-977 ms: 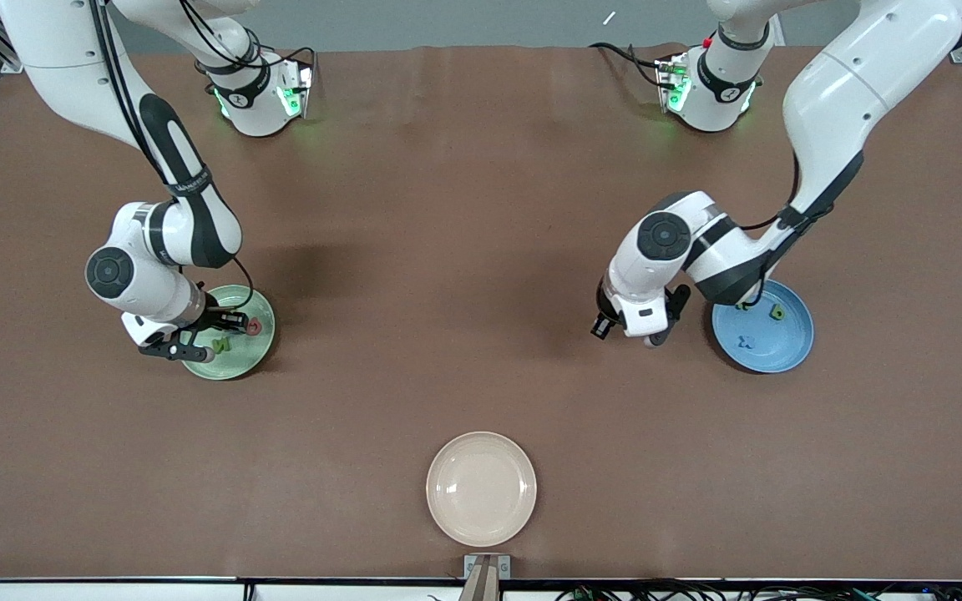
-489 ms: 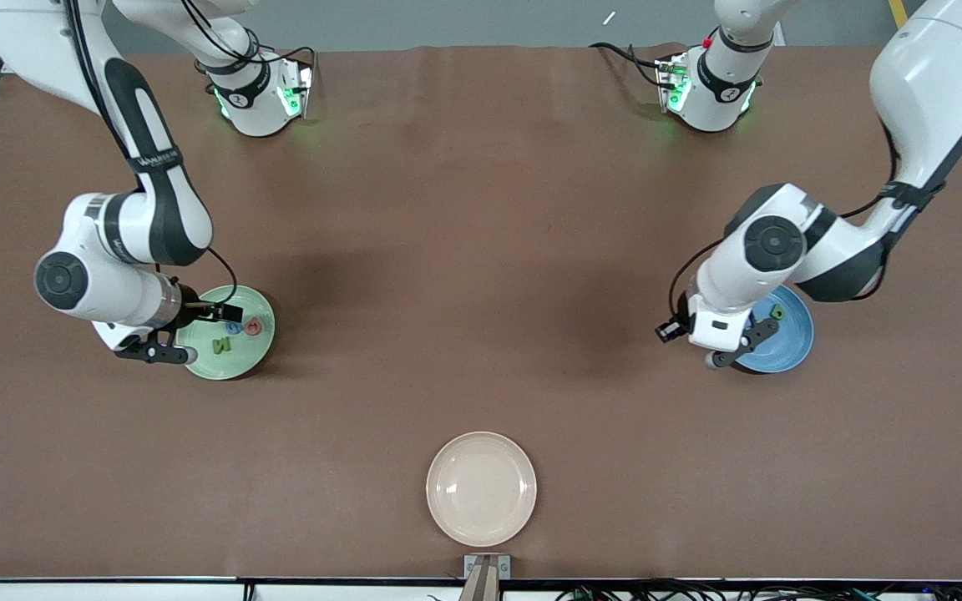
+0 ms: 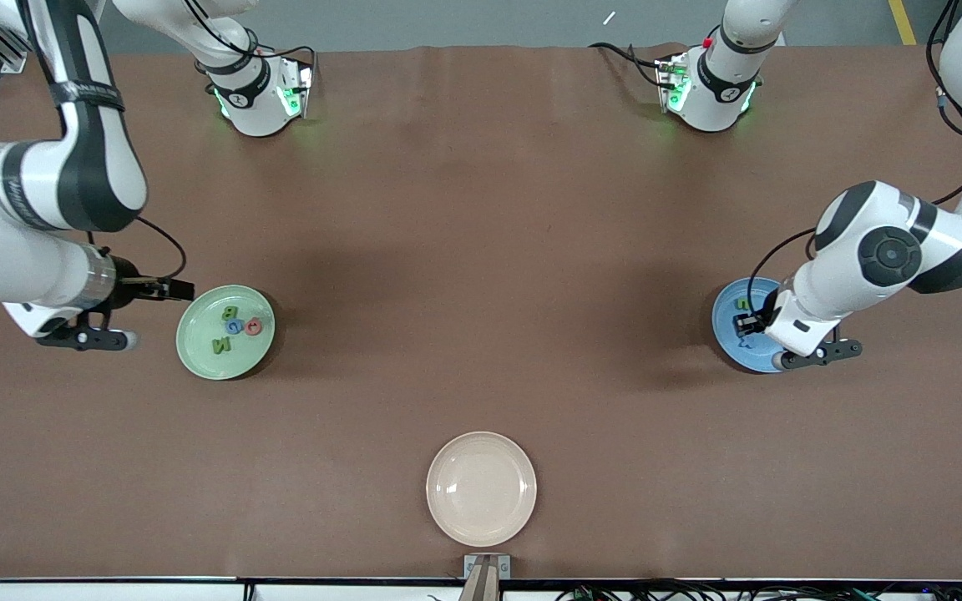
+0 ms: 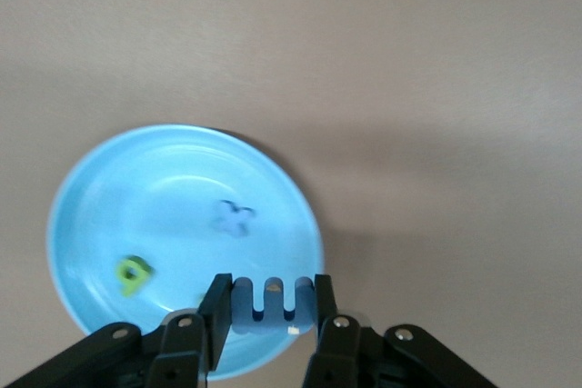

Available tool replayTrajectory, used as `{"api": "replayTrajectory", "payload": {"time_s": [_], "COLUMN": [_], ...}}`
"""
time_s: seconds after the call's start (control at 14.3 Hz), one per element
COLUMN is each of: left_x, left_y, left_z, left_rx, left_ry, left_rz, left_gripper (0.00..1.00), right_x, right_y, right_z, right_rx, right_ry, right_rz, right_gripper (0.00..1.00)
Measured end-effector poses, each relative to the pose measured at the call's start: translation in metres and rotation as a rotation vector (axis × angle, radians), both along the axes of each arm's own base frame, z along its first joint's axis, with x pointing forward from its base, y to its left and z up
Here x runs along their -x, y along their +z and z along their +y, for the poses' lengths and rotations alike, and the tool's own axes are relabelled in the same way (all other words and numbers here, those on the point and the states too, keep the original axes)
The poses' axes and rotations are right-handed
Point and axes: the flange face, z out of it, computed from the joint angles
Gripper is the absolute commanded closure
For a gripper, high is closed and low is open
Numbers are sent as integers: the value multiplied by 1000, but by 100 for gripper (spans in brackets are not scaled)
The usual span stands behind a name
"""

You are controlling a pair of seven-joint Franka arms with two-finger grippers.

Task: Sort upper and lower case letters into plates
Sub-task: 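Withdraw the right gripper while the left gripper carries w to the blue plate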

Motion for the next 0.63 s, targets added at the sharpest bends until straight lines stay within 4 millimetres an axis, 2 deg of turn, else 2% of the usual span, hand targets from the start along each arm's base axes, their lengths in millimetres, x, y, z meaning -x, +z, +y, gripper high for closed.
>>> {"api": "replayTrajectory", "payload": {"time_s": [0.21, 0.35, 0.49, 0.63], "left_x": [0, 0, -1, -2], "left_y": [-7, -17, -31, -46], "left_z": [22, 33, 46, 55], "left_rx": [-36, -52, -63, -44], "left_ry": [-104, -145, -157, -154], "left_rz": [-5, 3, -9, -22], "left_gripper": [79, 79, 79, 79], "right_x": [-1, 2, 4, 3], "right_y": [51, 75, 86, 90], "right_z": [-12, -22, -33, -35], "right_rx": [5, -3, -9, -9], "right_ry": [-8, 5, 10, 11], "right_rz": [13, -4, -22, -32], "right_gripper": [0, 0, 0, 0]}}
